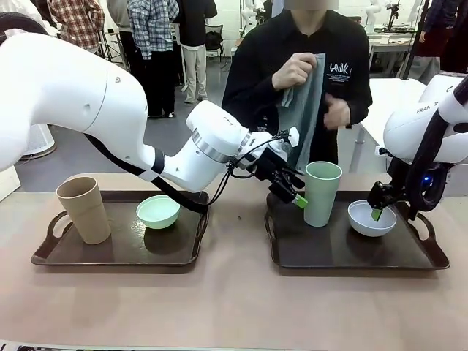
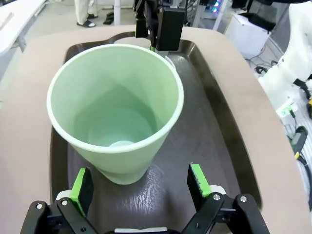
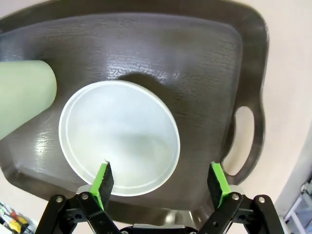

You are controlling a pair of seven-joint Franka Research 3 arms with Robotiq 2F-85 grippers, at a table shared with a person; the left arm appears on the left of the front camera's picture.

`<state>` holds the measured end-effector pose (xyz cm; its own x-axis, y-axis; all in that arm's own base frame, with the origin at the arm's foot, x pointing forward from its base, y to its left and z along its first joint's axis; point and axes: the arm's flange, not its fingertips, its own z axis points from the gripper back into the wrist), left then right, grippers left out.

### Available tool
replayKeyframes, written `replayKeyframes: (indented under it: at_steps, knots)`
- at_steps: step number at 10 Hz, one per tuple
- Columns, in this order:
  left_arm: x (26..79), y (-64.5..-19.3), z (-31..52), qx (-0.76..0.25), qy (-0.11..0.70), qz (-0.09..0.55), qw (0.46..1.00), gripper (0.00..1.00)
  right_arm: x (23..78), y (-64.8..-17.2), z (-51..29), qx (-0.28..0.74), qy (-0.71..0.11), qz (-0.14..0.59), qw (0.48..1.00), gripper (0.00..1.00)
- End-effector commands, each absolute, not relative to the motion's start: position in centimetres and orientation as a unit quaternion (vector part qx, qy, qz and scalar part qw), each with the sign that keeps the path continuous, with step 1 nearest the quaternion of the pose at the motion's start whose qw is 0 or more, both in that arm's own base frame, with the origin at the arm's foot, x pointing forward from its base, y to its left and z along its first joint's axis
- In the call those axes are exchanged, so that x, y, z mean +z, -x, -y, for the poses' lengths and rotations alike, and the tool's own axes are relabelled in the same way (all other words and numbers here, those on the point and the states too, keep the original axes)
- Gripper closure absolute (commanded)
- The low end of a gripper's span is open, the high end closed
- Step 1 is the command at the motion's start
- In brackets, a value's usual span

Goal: Set up a tray with a mat and arrange the tableware.
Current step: Pick up the Picnic Bowl and Reusable plastic cup from the Handle tray in front of the human's position and hold them in the air.

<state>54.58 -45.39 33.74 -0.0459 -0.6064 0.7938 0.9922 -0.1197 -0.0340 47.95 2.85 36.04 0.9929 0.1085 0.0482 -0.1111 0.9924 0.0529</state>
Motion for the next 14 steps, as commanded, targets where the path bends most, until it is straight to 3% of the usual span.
replayKeyframes:
  at_steps: [1, 4, 12, 13, 14]
  knots:
    - [33.5, -55.2, 46.1, -0.676, 0.328, 0.298, 0.589, 0.00, 36.3, -48.5, -2.2, 0.052, -0.036, 0.059, 0.996, 0.00]
    - [33.0, -55.9, 47.0, -0.681, 0.312, 0.302, 0.589, 0.00, 36.1, -49.1, -1.7, 0.025, -0.037, 0.070, 0.997, 0.00]
    - [32.7, -55.8, 50.4, -0.676, 0.361, 0.296, 0.570, 0.00, 34.1, -50.8, -2.8, 0.010, -0.057, 0.063, 0.996, 0.00]
    - [32.7, -55.8, 50.2, -0.674, 0.364, 0.295, 0.571, 0.00, 34.0, -50.7, -2.9, 0.022, -0.057, 0.065, 0.996, 0.21]
    - [32.7, -55.8, 50.2, -0.677, 0.366, 0.290, 0.569, 0.58, 33.9, -50.7, -2.9, 0.022, -0.056, 0.064, 0.996, 0.59]
